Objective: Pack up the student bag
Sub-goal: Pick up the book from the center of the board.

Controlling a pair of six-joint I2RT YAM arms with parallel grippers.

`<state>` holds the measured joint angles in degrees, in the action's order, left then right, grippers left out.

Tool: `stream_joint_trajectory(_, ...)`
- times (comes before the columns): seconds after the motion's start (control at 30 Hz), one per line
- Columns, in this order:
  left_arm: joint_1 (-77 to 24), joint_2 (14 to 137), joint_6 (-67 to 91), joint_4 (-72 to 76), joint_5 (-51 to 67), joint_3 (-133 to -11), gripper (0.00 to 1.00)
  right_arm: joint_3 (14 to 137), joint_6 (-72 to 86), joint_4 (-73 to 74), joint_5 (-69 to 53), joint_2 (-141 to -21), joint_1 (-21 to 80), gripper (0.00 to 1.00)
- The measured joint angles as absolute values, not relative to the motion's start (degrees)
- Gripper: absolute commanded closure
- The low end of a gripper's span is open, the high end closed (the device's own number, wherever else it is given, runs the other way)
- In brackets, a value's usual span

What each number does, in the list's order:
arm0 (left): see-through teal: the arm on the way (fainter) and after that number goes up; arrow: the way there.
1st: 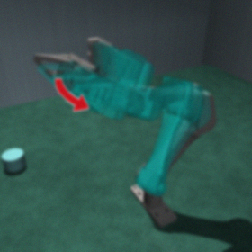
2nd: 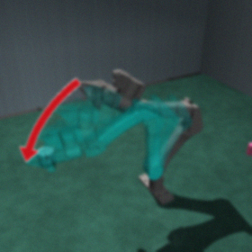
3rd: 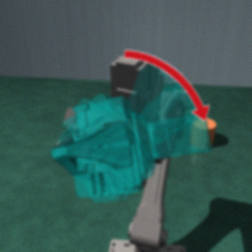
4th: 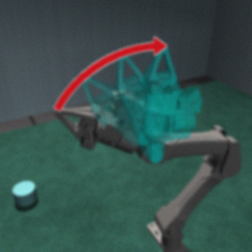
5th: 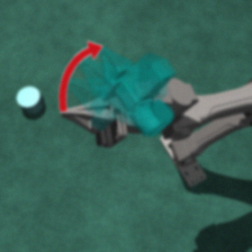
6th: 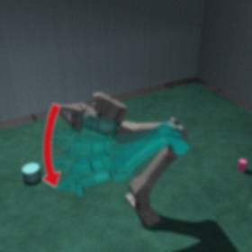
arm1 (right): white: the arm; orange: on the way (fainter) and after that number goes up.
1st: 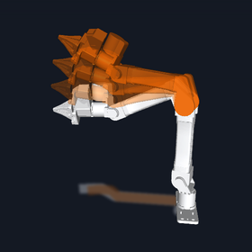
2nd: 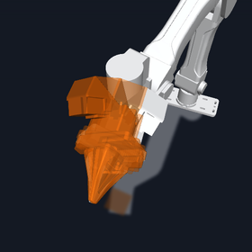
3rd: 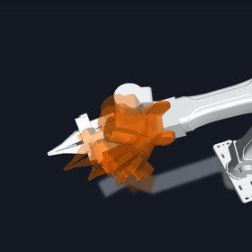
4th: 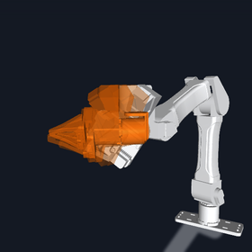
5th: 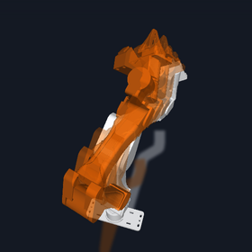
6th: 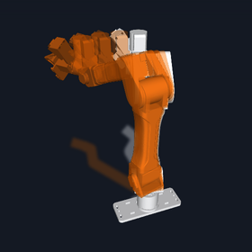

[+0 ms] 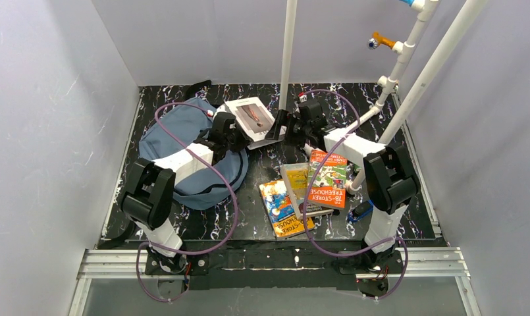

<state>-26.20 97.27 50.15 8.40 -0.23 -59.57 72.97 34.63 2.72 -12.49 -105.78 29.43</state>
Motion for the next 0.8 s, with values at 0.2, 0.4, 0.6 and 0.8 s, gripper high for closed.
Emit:
stream_joint_trajectory(0.2,-26.2,94.5,51.27,9.69,1.58,-59.48,1.0,66.74,54.22,-7.51,-12.82,-105.14,29.43,0.02)
stream_joint_trajectory(0.4,-26.2,94.13,51.46,10.07,3.86,-59.4,1.0,58.87,74.11,-20.23,-12.51,-106.98,29.43,0.02)
stream_joint_trajectory(0.6,-25.98,94.13,51.64,10.04,5.43,-59.31,1.0,57.87,87.9,-27.99,-12.12,-110.32,29.43,0.02)
stream_joint_trajectory(0.8,-25.89,94.13,51.62,10.04,6.63,-59.31,1.0,57.87,98.37,-34.89,-12.19,-115.57,29.65,0.02)
